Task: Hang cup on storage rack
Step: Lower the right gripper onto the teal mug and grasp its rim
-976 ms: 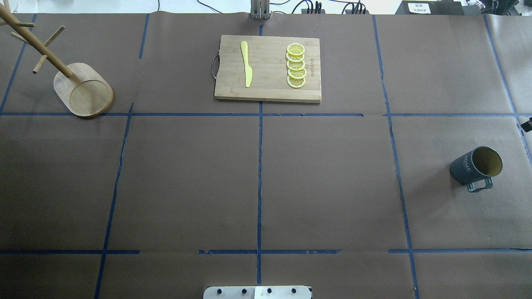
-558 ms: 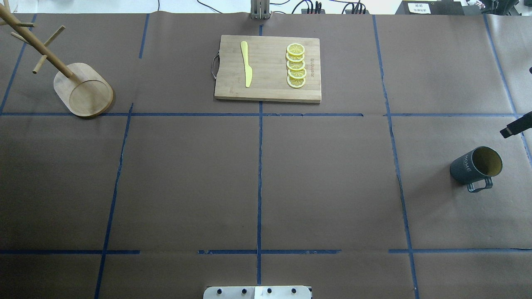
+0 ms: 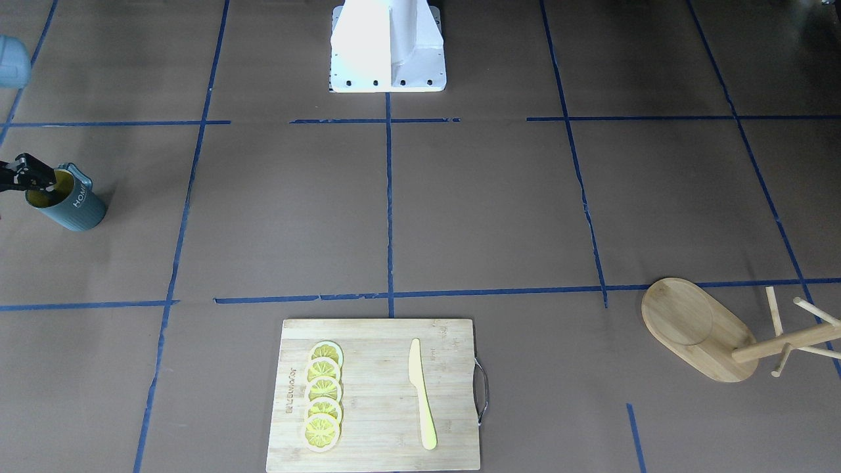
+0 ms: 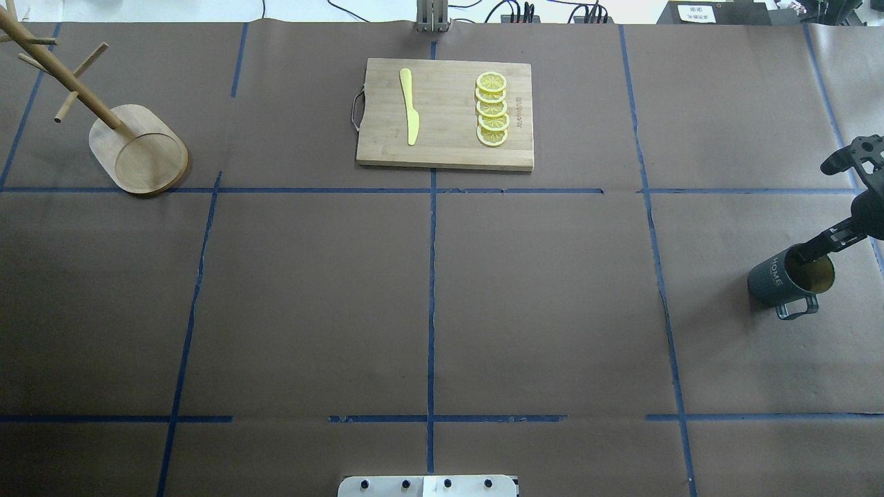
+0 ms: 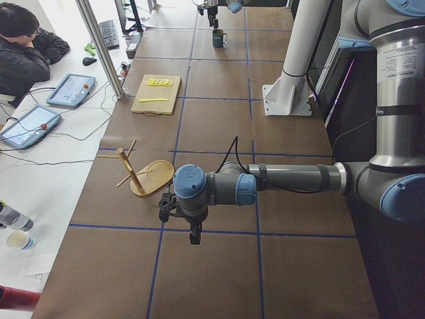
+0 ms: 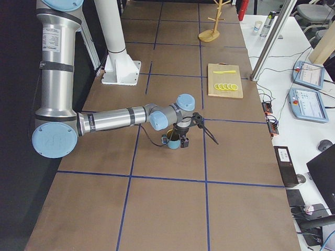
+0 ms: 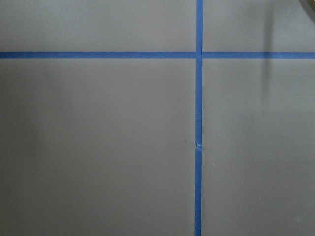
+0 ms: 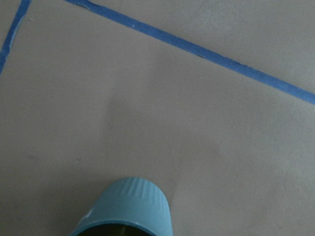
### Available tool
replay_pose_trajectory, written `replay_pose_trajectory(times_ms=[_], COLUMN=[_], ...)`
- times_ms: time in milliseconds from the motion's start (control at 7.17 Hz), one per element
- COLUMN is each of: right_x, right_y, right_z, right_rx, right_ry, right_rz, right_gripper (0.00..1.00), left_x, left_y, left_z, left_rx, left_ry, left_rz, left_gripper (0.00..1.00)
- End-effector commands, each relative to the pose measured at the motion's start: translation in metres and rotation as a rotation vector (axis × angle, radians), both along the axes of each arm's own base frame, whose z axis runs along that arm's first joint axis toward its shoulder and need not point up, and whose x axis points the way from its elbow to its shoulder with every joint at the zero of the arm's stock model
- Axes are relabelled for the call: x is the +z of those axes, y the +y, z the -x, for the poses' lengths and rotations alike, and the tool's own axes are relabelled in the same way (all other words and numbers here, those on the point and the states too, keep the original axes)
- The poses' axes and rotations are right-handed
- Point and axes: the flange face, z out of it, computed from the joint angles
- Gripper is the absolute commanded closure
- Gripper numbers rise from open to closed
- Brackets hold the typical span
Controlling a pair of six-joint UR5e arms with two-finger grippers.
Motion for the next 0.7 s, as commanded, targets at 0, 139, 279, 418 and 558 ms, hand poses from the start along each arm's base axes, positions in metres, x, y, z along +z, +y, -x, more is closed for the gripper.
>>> replay_pose_trajectory(times_ms=[0, 139, 279, 418, 558], right_x=[0.0068, 0.0078, 0.0077, 0.0081, 0.0101], right_y=[0.0044, 0.0048, 0.0048, 0.006, 0.0073], right_z=[0.013, 0.0137, 0.0138, 0.0139, 0.0129], right_rx=[-0.025, -0.026, -0.027, -0.028, -0.025], right_ry=[0.02, 0.022, 0.021, 0.015, 0.013], right_rz=[0.002, 0.005, 0.005, 0.014, 0.025], right_gripper=[0.58, 0.93, 1.0, 0.99, 1.0], left_x=[0.0006, 0.0007, 0.0007, -0.0001, -0.0001], left_y=[0.0001, 0.0001, 0.0001, 0.0, 0.0], left_z=[0.0, 0.0, 0.0, 0.0, 0.0], left_rx=[0.0, 0.0, 0.0, 0.0, 0.0], left_ry=[0.0, 0.0, 0.0, 0.0, 0.0], left_rz=[0.001, 0.001, 0.001, 0.0, 0.0], left_gripper=[0.0, 0.0, 0.0, 0.0, 0.0])
